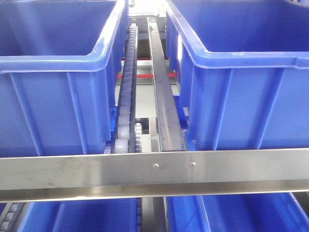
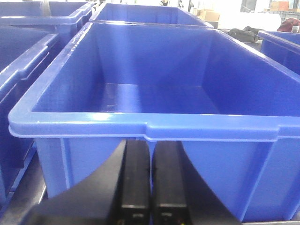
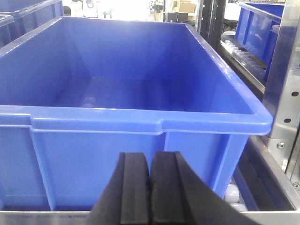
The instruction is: Pick and sort blue part to right shelf
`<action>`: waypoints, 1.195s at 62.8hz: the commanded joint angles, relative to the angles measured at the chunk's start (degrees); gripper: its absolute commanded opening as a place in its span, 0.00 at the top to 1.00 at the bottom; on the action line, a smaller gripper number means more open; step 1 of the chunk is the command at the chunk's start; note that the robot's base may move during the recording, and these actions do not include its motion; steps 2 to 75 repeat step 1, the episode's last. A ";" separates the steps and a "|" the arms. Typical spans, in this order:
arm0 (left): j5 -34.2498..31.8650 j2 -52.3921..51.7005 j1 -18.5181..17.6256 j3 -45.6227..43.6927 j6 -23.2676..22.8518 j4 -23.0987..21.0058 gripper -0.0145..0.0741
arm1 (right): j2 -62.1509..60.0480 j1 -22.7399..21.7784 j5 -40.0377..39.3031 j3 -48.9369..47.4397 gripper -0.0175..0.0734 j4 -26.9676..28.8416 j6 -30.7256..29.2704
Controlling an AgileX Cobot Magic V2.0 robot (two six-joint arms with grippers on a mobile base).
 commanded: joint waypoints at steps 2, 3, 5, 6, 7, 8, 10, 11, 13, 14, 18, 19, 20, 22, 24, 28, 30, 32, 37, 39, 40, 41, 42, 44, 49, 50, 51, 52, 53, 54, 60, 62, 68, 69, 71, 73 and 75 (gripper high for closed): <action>-4.48 -1.27 0.09 1.23 -0.60 -0.13 0.70 | -1.21 -0.32 -4.85 -1.31 0.75 0.26 -0.40; -4.48 -1.27 0.09 1.23 -0.60 -0.13 0.70 | -1.21 -0.32 -4.85 -1.31 0.75 0.26 -0.40; -4.48 -1.27 0.09 1.23 -0.60 -0.13 0.70 | -1.21 -0.32 -4.85 -1.31 0.75 0.26 -0.40; -4.48 -1.27 0.09 1.23 -0.60 -0.13 0.70 | -1.21 -0.32 -4.85 -1.31 0.75 0.26 -0.40; -4.48 -1.27 0.09 1.23 -0.60 -0.13 0.70 | -1.21 -0.32 -4.85 -1.31 0.75 0.26 -0.40; -4.48 -1.27 0.09 1.23 -0.60 -0.13 0.70 | -1.21 -0.32 -4.85 -1.31 0.75 0.26 -0.40; -4.48 -1.27 0.09 1.23 -0.60 -0.13 0.70 | -1.21 -0.32 -4.85 -1.31 0.75 0.26 -0.40; -4.48 -1.27 0.09 1.23 -0.60 -0.13 0.70 | -1.21 -0.32 -4.85 -1.31 0.75 0.26 -0.40; -4.48 -1.27 0.09 1.23 -0.60 -0.13 0.70 | -1.21 -0.32 -4.85 -1.31 0.75 0.26 -0.40; -4.48 -1.27 0.09 1.23 -0.60 -0.13 0.70 | -1.21 -0.32 -4.85 -1.31 0.75 0.26 -0.40; -4.48 -1.27 0.09 1.23 -0.60 -0.13 0.70 | -1.21 -0.32 -4.85 -1.31 0.75 0.26 -0.40; -4.48 -1.27 0.09 1.23 -0.60 -0.13 0.70 | -1.21 -0.32 -4.85 -1.31 0.75 0.26 -0.40; -4.48 -1.27 0.09 1.23 -0.60 -0.13 0.70 | -1.21 -0.32 -4.85 -1.31 0.75 0.26 -0.40; -4.48 -1.27 0.09 1.23 -0.60 -0.13 0.70 | -1.21 -0.32 -4.85 -1.31 0.75 0.26 -0.40; -4.48 -1.27 0.09 1.23 -0.60 -0.13 0.70 | -1.21 -0.32 -4.85 -1.31 0.75 0.26 -0.40; -4.48 -1.27 0.09 1.23 -0.60 -0.13 0.70 | -1.21 -0.32 -4.85 -1.31 0.75 0.26 -0.40; -4.48 -1.27 0.09 1.23 -0.60 -0.13 0.70 | -1.21 -0.32 -4.85 -1.31 0.75 0.26 -0.40; -4.48 -1.27 0.09 1.23 -0.60 -0.13 0.70 | -1.21 -0.32 -4.85 -1.31 0.75 0.26 -0.40; -4.48 -1.27 0.09 1.23 -0.60 -0.13 0.70 | -1.21 -0.32 -4.85 -1.31 0.75 0.26 -0.40; -4.48 -1.27 0.09 1.23 -0.60 -0.13 0.70 | -1.21 -0.32 -4.85 -1.31 0.75 0.26 -0.40; -4.48 -1.27 0.09 1.23 -0.60 -0.13 0.70 | -1.21 -0.32 -4.85 -1.31 0.75 0.26 -0.40; -4.48 -1.27 0.09 1.23 -0.60 -0.13 0.70 | -1.21 -0.32 -4.85 -1.31 0.75 0.26 -0.40; -4.48 -1.27 0.09 1.23 -0.60 -0.13 0.70 | -1.21 -0.32 -4.85 -1.31 0.75 0.26 -0.40; -4.48 -1.27 0.09 1.23 -0.60 -0.13 0.70 | -1.21 -0.32 -4.85 -1.31 0.75 0.26 -0.40; -4.48 -1.27 0.09 1.23 -0.60 -0.13 0.70 | -1.21 -0.32 -4.85 -1.31 0.75 0.26 -0.40; -4.48 -1.27 0.09 1.23 -0.60 -0.13 0.70 | -1.21 -0.32 -4.85 -1.31 0.75 0.26 -0.40; -4.48 -1.27 0.09 1.23 -0.60 -0.13 0.70 | -1.21 -0.32 -4.85 -1.31 0.75 0.26 -0.40; -4.48 -1.27 0.09 1.23 -0.60 -0.13 0.70 | -1.21 -0.32 -4.85 -1.31 0.75 0.26 -0.40; -4.48 -1.27 0.09 1.23 -0.60 -0.13 0.70 | -1.21 -0.32 -4.85 -1.31 0.75 0.26 -0.40; -4.48 -1.27 0.09 1.23 -0.60 -0.13 0.70 | -1.21 -0.32 -4.85 -1.31 0.75 0.26 -0.40; -4.48 -1.27 0.09 1.23 -0.60 -0.13 0.70 | -1.21 -0.32 -4.85 -1.31 0.75 0.26 -0.40; -4.48 -1.27 0.09 1.23 -0.60 -0.13 0.70 | -1.21 -0.32 -4.85 -1.31 0.75 0.26 -0.40; -4.48 -1.27 0.09 1.23 -0.60 -0.13 0.70 | -1.21 -0.32 -4.85 -1.31 0.75 0.26 -0.40; -4.48 -1.27 0.09 1.23 -0.60 -0.13 0.70 | -1.21 -0.32 -4.85 -1.31 0.75 0.26 -0.40; -4.48 -1.27 0.09 1.23 -0.60 -0.13 0.70 | -1.21 -0.32 -4.85 -1.31 0.75 0.26 -0.40; -4.48 -1.27 0.09 1.23 -0.60 -0.13 0.70 | -1.21 -0.32 -4.85 -1.31 0.75 0.26 -0.40; -4.48 -1.27 0.09 1.23 -0.60 -0.13 0.70 | -1.21 -0.32 -4.85 -1.31 0.75 0.26 -0.40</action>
